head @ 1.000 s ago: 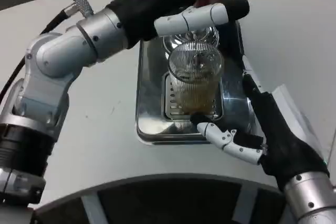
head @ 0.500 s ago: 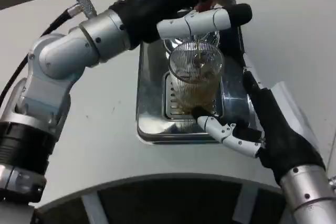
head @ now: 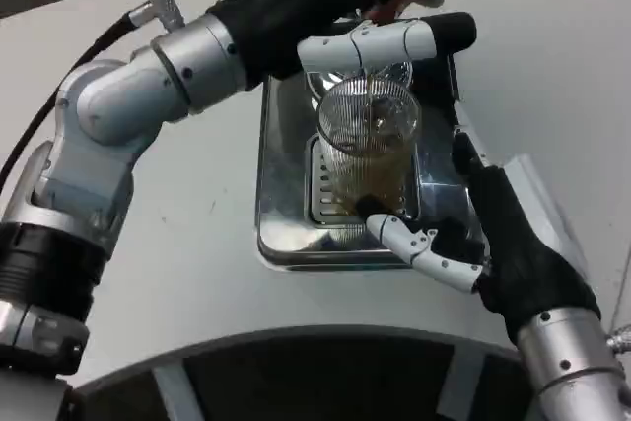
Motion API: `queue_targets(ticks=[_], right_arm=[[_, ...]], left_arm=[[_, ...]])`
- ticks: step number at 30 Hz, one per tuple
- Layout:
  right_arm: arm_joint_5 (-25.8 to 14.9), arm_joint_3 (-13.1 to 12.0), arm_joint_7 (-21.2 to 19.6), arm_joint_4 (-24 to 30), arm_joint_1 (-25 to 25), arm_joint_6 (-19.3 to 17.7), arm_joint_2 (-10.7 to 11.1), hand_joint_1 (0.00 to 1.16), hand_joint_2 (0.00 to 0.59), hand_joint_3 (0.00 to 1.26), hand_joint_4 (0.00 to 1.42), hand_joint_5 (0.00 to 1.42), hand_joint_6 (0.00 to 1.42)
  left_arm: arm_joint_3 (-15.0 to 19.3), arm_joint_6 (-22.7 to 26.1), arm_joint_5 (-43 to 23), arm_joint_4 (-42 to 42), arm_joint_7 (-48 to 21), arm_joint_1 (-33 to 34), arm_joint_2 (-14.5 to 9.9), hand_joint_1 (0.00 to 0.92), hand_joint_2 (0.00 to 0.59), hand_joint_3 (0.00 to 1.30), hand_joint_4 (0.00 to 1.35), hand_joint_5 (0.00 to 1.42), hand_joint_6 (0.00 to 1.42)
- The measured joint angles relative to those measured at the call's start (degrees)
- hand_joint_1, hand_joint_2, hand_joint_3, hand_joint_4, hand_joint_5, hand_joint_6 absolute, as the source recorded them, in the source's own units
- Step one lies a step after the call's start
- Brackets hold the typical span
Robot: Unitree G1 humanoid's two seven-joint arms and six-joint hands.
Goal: Grasp the cup under the faucet to collect the drink, then remove the cup.
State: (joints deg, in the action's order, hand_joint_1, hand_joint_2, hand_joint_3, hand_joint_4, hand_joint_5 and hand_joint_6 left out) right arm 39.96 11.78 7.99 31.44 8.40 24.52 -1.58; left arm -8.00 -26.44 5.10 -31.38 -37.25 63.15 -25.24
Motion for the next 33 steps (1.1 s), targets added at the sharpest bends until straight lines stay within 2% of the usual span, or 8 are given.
queue_targets(ticks=[11,20,33], right_arm=[[-0.39,1.45,-4.21,-3.9,2.88,0.2,-1.64,0.65,0.245,0.0,0.0,0.0,0.01],[-1.53,2.16,-5.52,-6.65,3.85,0.34,-1.73,0.65,0.24,0.0,0.0,0.0,0.0],[-3.4,2.78,-12.27,-12.03,6.48,1.43,-2.19,0.67,0.235,0.0,0.0,0.0,0.0]], left_arm=[[0.0,-0.3,0.0,-0.94,0.01,0.41,0.42,0.0,0.097,0.13,0.0,0.0,0.19],[0.0,-0.8,-0.03,-1.65,0.01,0.66,0.64,0.0,0.103,0.13,0.0,0.0,0.21],[0.0,-0.85,-0.03,-1.89,-0.01,0.79,0.68,0.0,0.104,0.13,0.0,0.0,0.21]])
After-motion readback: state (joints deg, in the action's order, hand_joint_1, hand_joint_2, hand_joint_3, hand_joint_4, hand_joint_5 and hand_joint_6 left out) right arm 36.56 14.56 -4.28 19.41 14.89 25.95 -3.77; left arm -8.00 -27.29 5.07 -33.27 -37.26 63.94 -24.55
